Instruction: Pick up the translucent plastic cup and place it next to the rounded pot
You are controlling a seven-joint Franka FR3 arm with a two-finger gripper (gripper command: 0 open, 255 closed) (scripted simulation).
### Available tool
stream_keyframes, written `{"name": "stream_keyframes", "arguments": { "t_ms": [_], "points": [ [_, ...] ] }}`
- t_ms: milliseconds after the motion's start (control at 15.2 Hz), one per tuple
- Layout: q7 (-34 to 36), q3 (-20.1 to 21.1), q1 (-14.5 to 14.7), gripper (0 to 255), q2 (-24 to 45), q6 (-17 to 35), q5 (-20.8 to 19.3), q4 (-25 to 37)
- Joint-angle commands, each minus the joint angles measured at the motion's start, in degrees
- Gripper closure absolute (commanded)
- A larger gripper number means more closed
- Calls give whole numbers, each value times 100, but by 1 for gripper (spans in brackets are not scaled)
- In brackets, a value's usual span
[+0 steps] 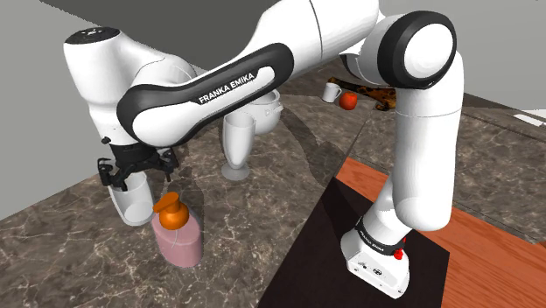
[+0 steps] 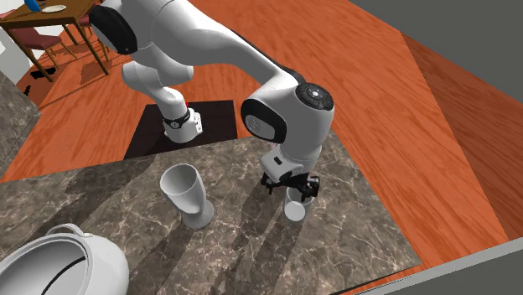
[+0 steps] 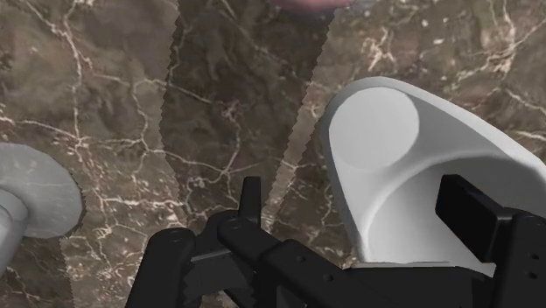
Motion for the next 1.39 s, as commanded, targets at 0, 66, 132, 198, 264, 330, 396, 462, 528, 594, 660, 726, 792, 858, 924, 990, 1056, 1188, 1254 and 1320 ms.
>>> {"name": "stream_keyframes", "arguments": {
  "t_ms": [0,66,132,198,264,330,396,462,528,594,660,726,792,858,924,990,1056,1188,1254,1320],
  "points": [
    [3,-2,-6,0,-3,28,-3,-28],
    [3,-2,-6,0,-3,28,-3,-28],
    [3,-2,-6,0,-3,28,-3,-28],
    [3,-2,-6,0,-3,28,-3,-28],
    [3,-2,-6,0,-3,28,-3,-28],
    [3,-2,-6,0,-3,28,-3,-28],
    [2,-2,-6,255,-2,28,-3,-27],
    [3,-2,-6,255,-2,28,-3,-28],
    [2,-2,-6,255,-3,30,-3,-30],
    [2,-2,-6,255,-2,30,-3,-30],
    [3,-2,-6,255,-2,30,-4,-30],
    [3,-2,-6,255,-3,30,-3,-31],
    [3,-2,-6,255,-2,31,-4,-30],
    [4,-2,-5,255,-1,31,-4,-29],
    [3,-2,-6,255,-2,30,-4,-29],
    [3,-2,-6,255,-3,28,-3,-28],
    [-16,11,-12,255,-35,-32,22,6],
    [-52,35,-23,255,-95,-155,68,80],
    [-69,47,-27,255,-124,-217,91,119],
    [-86,58,-31,255,-151,-279,113,159]
  ]
}}
